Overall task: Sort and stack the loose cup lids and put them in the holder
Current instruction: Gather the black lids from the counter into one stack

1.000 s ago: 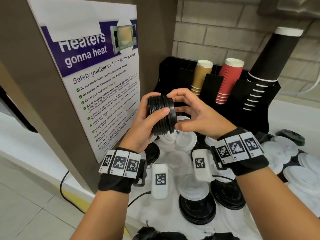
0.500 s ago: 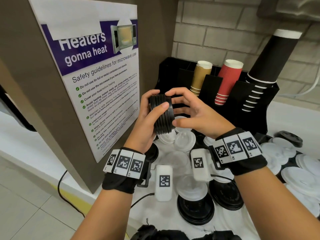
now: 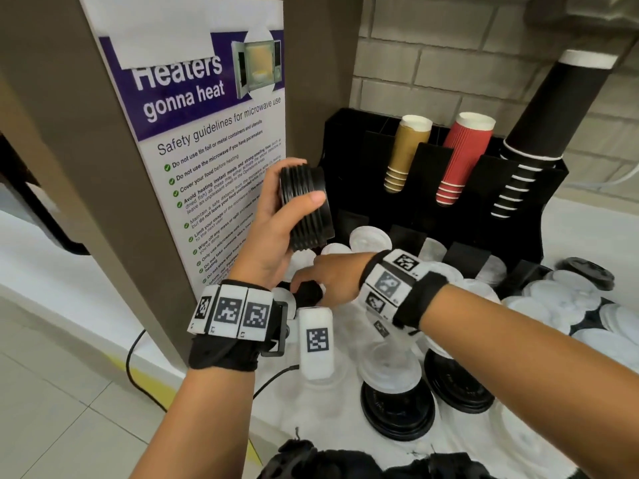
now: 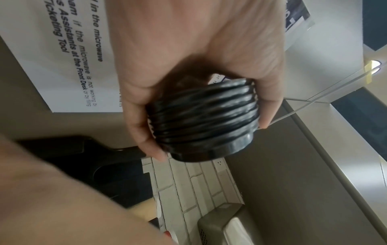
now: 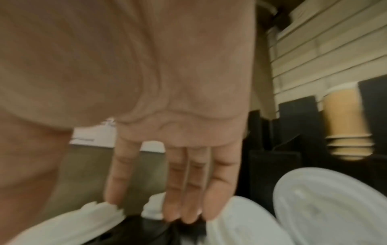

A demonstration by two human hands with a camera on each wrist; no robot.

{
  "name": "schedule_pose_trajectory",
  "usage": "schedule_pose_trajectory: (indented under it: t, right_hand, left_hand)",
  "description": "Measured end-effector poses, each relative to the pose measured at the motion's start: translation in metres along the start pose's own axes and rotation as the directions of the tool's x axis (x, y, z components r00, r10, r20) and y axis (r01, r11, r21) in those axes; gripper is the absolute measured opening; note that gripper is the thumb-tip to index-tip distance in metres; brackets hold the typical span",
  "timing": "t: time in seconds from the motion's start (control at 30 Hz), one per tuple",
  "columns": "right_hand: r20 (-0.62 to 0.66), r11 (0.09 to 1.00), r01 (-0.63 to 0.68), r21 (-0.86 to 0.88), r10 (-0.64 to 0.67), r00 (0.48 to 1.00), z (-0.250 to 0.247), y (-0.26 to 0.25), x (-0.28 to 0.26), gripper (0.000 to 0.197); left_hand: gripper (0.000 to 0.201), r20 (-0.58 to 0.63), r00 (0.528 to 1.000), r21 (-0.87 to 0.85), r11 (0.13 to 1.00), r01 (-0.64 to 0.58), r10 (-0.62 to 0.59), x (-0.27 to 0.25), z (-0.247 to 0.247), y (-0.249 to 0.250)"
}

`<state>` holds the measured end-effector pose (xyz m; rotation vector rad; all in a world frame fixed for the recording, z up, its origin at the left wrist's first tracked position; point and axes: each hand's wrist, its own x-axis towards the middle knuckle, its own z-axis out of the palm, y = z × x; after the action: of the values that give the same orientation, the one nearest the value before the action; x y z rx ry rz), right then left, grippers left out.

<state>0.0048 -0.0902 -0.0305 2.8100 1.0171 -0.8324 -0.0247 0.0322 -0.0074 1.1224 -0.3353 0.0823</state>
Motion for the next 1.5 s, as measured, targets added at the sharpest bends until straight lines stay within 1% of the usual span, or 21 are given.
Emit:
schedule_pose_trajectory:
  t: [0.07, 0.13, 0.2, 0.3, 0.37, 0.43, 0.5, 0.53, 0.57, 0.63, 0.7, 0.77, 0.87, 0.93, 1.07, 1.2, 1.27, 1.33, 1.37, 1.43, 1.5]
  right_hand:
    - [0.002, 0.988, -0.073, -0.133, 0.073, 0.997, 0.007, -0.006, 0.008, 0.047]
    - [0.008, 0.954, -0.132, -0.269, 0.139, 0.990, 0.008, -0.007, 0.012, 0.048]
    - [-0.033, 0.932, -0.156, -0.328, 0.154, 0.988, 0.008, -0.006, 0.014, 0.054]
    - [-0.132, 0.971, -0.125, -0.203, 0.100, 0.986, 0.015, -0.007, 0.019, 0.057]
    - [-0.133, 0.984, -0.109, -0.143, 0.090, 0.987, 0.021, -0.009, 0.022, 0.057]
    - [-0.109, 0.969, -0.144, -0.201, 0.124, 0.986, 0.022, -0.008, 0.026, 0.059]
    - [-0.093, 0.931, -0.216, -0.294, 0.196, 0.976, 0.021, -0.005, 0.027, 0.060]
    - [-0.102, 0.926, -0.238, -0.294, 0.217, 0.971, 0.021, -0.003, 0.029, 0.062]
    - [-0.117, 0.939, -0.235, -0.252, 0.211, 0.970, 0.022, -0.001, 0.029, 0.066]
    - [-0.135, 0.974, -0.184, -0.129, 0.167, 0.977, 0.026, 0.000, 0.030, 0.070]
    - [-0.140, 0.989, -0.115, -0.093, 0.102, 0.985, 0.032, -0.001, 0.033, 0.068]
    - [-0.128, 0.992, -0.094, -0.088, 0.082, 0.988, 0.035, -0.002, 0.037, 0.065]
    - [-0.082, 0.978, -0.160, -0.137, 0.150, 0.985, 0.032, 0.000, 0.045, 0.066]
    - [-0.090, 0.967, -0.205, -0.152, 0.193, 0.977, 0.030, 0.002, 0.047, 0.063]
    - [-0.122, 0.968, -0.217, -0.125, 0.202, 0.972, 0.030, 0.007, 0.044, 0.055]
    - [-0.087, 0.974, -0.227, -0.007, 0.225, 0.970, 0.002, 0.017, 0.022, 0.053]
    - [-0.080, 0.965, -0.239, 0.111, 0.248, 0.965, -0.015, 0.029, 0.003, 0.053]
    - [-0.127, 0.938, -0.220, 0.266, 0.260, 0.957, -0.024, 0.042, -0.015, 0.051]
    - [-0.152, 0.912, -0.195, 0.361, 0.264, 0.952, -0.026, 0.048, -0.024, 0.050]
    - [-0.178, 0.822, -0.137, 0.553, 0.277, 0.944, -0.024, 0.057, -0.038, 0.046]
    - [-0.213, 0.751, -0.079, 0.655, 0.285, 0.935, -0.017, 0.062, -0.046, 0.044]
  left_hand:
    - [0.051, 0.009, 1.000, 0.020, 1.000, 0.002, -0.003, -0.001, -0.001, 0.001]
    - [0.052, 0.004, 1.000, 0.036, 0.999, -0.001, 0.001, -0.003, -0.002, 0.001]
    - [0.051, -0.005, 1.000, 0.033, 0.999, 0.001, -0.001, -0.004, -0.003, 0.002]
    - [0.051, -0.007, 1.000, 0.041, 0.999, 0.010, -0.010, -0.003, -0.005, 0.003]
    - [0.050, -0.007, 1.000, 0.043, 0.999, 0.012, -0.012, -0.004, -0.005, 0.004]
    - [0.049, -0.006, 1.000, 0.043, 0.999, 0.011, -0.010, -0.004, -0.005, 0.004]
    - [0.050, -0.008, 1.000, 0.056, 0.998, 0.006, -0.005, -0.003, -0.005, 0.004]
    - [0.050, -0.008, 1.000, 0.063, 0.998, 0.005, -0.004, -0.003, -0.005, 0.005]
    - [0.050, -0.008, 1.000, 0.068, 0.998, 0.005, -0.004, -0.003, -0.006, 0.004]
    - [0.048, -0.013, 1.000, 0.074, 0.997, 0.005, -0.004, -0.003, -0.006, 0.003]
    - [0.047, -0.015, 1.000, 0.074, 0.997, 0.004, -0.003, -0.004, -0.005, 0.003]
    - [0.047, -0.012, 1.000, 0.076, 0.997, 0.003, -0.003, -0.004, -0.005, 0.002]
    - [0.048, -0.016, 1.000, 0.070, 0.998, 0.007, -0.006, -0.005, -0.005, 0.004]
    - [0.049, -0.016, 1.000, 0.072, 0.997, 0.010, -0.009, -0.005, -0.005, 0.005]
    - [0.050, -0.024, 1.000, 0.074, 0.997, 0.011, -0.009, -0.006, -0.005, 0.006]
    - [0.051, -0.026, 1.000, 0.042, 0.999, 0.009, -0.008, -0.006, -0.007, 0.006]
    - [0.053, -0.023, 1.000, 0.020, 1.000, 0.001, -0.001, -0.005, -0.007, 0.004]
    - [0.055, -0.030, 1.000, 0.008, 1.000, -0.004, 0.005, -0.003, -0.005, 0.001]
    - [0.057, -0.038, 0.999, 0.006, 1.000, -0.001, 0.001, -0.002, -0.004, -0.001]
    - [0.058, -0.051, 0.999, 0.016, 1.000, 0.014, -0.013, -0.002, -0.002, -0.006]
    - [0.058, -0.061, 0.998, 0.049, 0.998, 0.031, -0.028, -0.002, -0.001, -0.010]
